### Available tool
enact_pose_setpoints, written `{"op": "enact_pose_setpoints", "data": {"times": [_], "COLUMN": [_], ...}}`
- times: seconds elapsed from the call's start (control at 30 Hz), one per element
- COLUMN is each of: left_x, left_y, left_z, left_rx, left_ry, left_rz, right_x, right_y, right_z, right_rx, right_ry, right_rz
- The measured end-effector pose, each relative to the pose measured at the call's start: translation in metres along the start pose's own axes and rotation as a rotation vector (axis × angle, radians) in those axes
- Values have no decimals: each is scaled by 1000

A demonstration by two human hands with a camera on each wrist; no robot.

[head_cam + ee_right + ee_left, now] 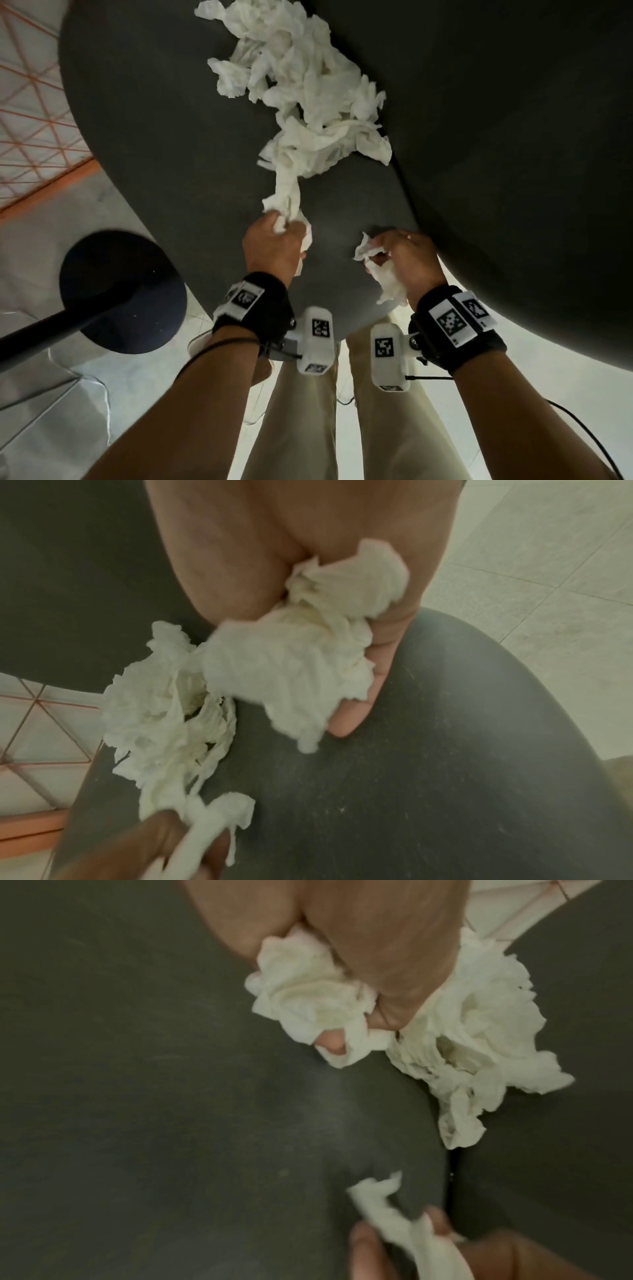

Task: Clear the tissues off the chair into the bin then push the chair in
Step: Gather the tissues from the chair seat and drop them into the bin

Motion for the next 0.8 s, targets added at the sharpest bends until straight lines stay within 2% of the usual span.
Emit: {"op": "enact_pose_setpoints", "data": {"times": [0.13, 0.27, 0.43, 0.63, 0.8], "left_x": [29, 42, 47, 56, 80], "left_y": [-24, -35, -32, -40, -78], "left_z": [-19, -32, -37, -45, -50], "left_rx": [29, 38, -7, -11, 209], "left_ry": [56, 34, -32, -107, 52], "left_rz": [-3, -60, -8, -44, -99], "right_x": [-1, -4, -13, -50, -99], "right_y": [0, -7, -24, -48, -69], "right_z": [0, 3, 7, 5, 1], "right_rx": [-33, 82, 241, 360, 550], "right_ry": [43, 103, 151, 27, -79], "right_rz": [20, -235, -372, -391, -659]}}
Point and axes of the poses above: each hand's wrist, its own z-axis towards the middle knuckle, its own x-axis out of the back of the hand, y = z × x, the point moved 8 cm from there along z, towards the middle knuckle, and after that the axes turned 12 degrees about -z, right-handed, at the moved point
